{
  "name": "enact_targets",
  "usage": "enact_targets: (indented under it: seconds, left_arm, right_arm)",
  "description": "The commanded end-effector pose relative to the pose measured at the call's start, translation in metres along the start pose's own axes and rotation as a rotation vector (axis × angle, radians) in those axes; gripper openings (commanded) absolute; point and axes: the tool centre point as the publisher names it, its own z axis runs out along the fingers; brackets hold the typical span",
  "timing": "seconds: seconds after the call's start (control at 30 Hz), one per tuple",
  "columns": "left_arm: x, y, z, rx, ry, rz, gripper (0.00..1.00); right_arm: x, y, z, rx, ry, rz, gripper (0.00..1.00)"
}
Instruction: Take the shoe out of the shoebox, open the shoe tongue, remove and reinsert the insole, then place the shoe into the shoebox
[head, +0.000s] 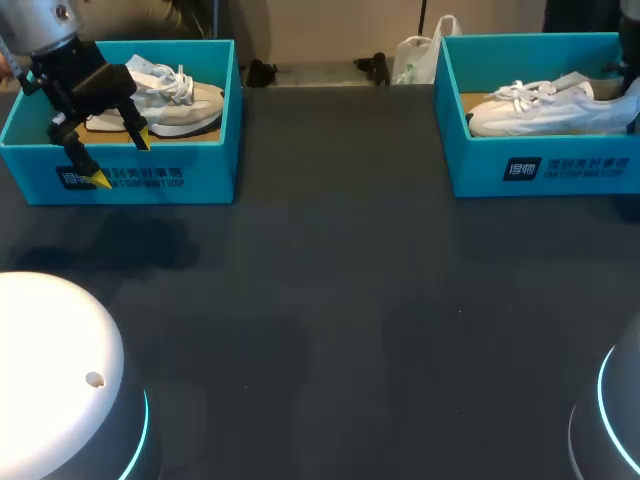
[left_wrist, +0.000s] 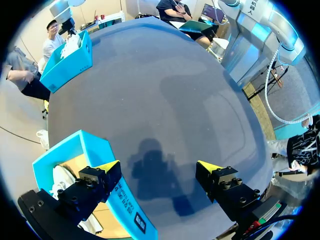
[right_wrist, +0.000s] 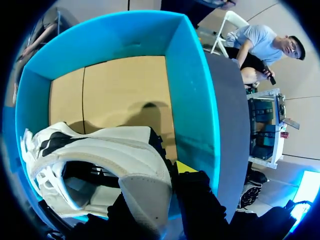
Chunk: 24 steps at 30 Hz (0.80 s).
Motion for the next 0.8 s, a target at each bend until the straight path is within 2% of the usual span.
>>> enact_targets:
  seconds: [0.03,0.4,0.8]
  left_arm:
    - [0.000,0.000,0.000,-0.002,0.001,0.000,1.00]
    - [0.000,0.000,0.000,-0.002,0.001,0.000,1.00]
    - [0.000,0.000,0.000,-0.002,0.001,0.000,1.00]
  right_arm:
    - [0.000,0.005,0.012,0.002,0.010,0.001,0.00]
    - [-0.005,-0.008,0.036,0.028,0.044,0.013,0.00]
    - [-0.002,-0.007,0.057,0.040,0.064,0.023,0.00]
